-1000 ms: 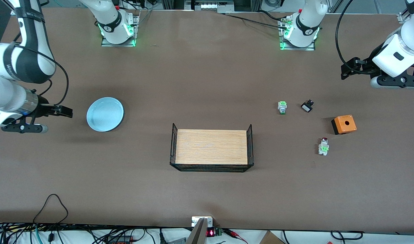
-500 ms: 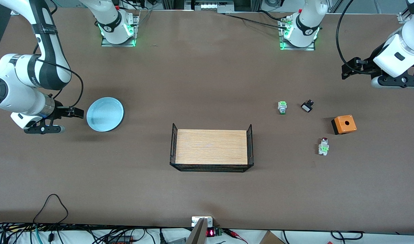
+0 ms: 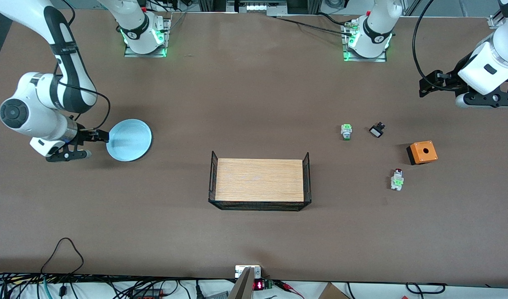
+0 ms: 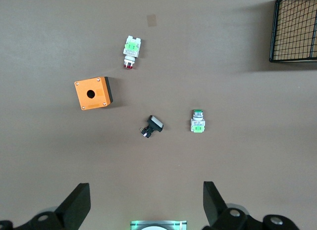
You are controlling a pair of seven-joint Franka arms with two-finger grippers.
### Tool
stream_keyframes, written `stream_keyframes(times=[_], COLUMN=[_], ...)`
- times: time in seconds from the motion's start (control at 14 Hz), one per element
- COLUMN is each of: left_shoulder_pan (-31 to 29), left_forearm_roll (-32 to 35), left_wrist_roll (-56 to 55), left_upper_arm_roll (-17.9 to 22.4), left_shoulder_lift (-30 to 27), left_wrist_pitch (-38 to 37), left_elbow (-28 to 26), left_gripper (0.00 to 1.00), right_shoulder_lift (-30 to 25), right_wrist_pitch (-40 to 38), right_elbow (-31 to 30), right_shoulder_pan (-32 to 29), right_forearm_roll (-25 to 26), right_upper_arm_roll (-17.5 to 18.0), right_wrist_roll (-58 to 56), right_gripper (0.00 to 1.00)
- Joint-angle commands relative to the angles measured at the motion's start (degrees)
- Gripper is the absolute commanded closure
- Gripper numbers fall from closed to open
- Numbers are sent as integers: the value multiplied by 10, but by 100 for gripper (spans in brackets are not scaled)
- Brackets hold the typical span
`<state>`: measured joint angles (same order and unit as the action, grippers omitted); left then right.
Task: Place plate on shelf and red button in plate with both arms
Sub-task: 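Move the right gripper down to the pale blue plate's rim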
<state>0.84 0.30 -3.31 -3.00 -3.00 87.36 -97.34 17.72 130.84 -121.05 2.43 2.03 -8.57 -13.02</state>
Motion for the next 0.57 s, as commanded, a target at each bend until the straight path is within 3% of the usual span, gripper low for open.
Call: stream_keyframes(times=[0.0, 0.5], left_shoulder_pan=[-1, -2], left_forearm_roll=[15, 15], left_wrist_roll=[1, 1], left_upper_arm_roll=[-2, 3], left_shoulder_lift=[10, 9], left_wrist_pitch=[-10, -14], left_elbow=[19, 19], left_gripper=[0, 0], right_shoulder_lift=[2, 42], right_wrist_pitch=[49, 78], right_elbow=[-41, -54], right_shoulder_pan=[-15, -17], right_forearm_roll=[-5, -9], right_upper_arm_roll=[2, 2], right_wrist_roll=[-36, -35], right_gripper=[0, 0])
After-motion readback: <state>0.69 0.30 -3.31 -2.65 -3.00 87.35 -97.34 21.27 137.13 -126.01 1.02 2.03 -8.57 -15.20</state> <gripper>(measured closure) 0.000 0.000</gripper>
